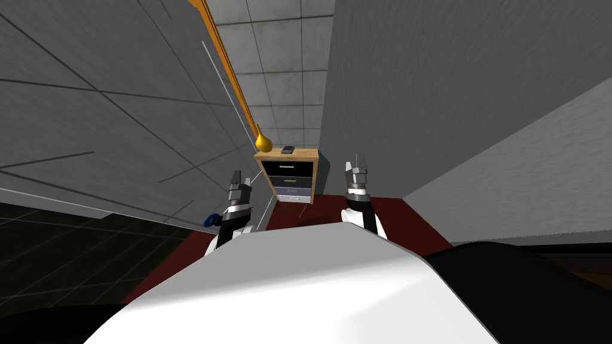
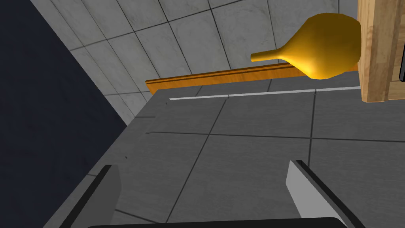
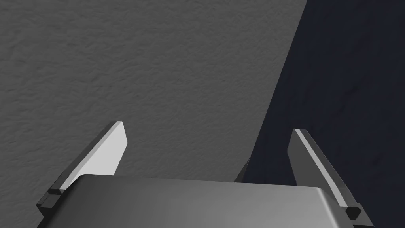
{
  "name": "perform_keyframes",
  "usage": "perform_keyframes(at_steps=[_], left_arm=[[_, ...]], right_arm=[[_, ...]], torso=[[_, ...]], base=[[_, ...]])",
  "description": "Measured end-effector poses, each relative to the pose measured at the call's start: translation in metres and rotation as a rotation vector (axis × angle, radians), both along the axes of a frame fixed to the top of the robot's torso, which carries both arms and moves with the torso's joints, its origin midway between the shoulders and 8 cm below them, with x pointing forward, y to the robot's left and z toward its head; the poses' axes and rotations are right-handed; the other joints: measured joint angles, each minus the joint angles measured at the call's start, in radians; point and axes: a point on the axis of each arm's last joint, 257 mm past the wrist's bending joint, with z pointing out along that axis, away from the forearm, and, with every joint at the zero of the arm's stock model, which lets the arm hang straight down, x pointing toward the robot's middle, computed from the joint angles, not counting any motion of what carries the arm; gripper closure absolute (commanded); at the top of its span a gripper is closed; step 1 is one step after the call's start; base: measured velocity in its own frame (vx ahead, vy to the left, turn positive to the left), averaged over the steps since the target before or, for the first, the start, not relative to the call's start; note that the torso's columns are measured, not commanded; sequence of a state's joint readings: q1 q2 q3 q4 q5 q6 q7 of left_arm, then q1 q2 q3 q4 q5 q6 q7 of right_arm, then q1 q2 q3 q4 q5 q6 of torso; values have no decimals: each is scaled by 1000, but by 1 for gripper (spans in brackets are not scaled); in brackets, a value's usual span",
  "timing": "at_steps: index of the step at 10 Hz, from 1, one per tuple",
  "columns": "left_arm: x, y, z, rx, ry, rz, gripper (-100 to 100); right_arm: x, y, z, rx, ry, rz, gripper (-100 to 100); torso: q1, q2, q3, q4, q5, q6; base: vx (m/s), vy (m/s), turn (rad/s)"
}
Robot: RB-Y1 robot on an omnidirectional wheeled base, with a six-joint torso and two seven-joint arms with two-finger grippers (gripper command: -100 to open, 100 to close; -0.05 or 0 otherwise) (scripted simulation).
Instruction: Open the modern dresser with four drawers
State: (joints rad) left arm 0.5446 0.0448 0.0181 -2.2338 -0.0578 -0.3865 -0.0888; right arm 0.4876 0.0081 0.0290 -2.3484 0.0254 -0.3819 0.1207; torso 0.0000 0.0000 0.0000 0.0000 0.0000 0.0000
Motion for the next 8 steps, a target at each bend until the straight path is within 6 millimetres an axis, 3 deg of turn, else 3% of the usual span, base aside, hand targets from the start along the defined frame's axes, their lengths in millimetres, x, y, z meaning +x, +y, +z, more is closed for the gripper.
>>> perform_keyframes(at_steps=[2, 8], left_arm=[[0, 0, 0, 0, 0, 0, 0], [0, 0, 0, 0, 0, 0, 0]], right_arm=[[0, 0, 0, 0, 0, 0, 0], [0, 0, 0, 0, 0, 0, 0]], torso=[[0, 104, -209, 105, 0, 0], [0, 544, -1087, 544, 0, 0]], base=[[0, 0, 0], [0, 0, 0]])
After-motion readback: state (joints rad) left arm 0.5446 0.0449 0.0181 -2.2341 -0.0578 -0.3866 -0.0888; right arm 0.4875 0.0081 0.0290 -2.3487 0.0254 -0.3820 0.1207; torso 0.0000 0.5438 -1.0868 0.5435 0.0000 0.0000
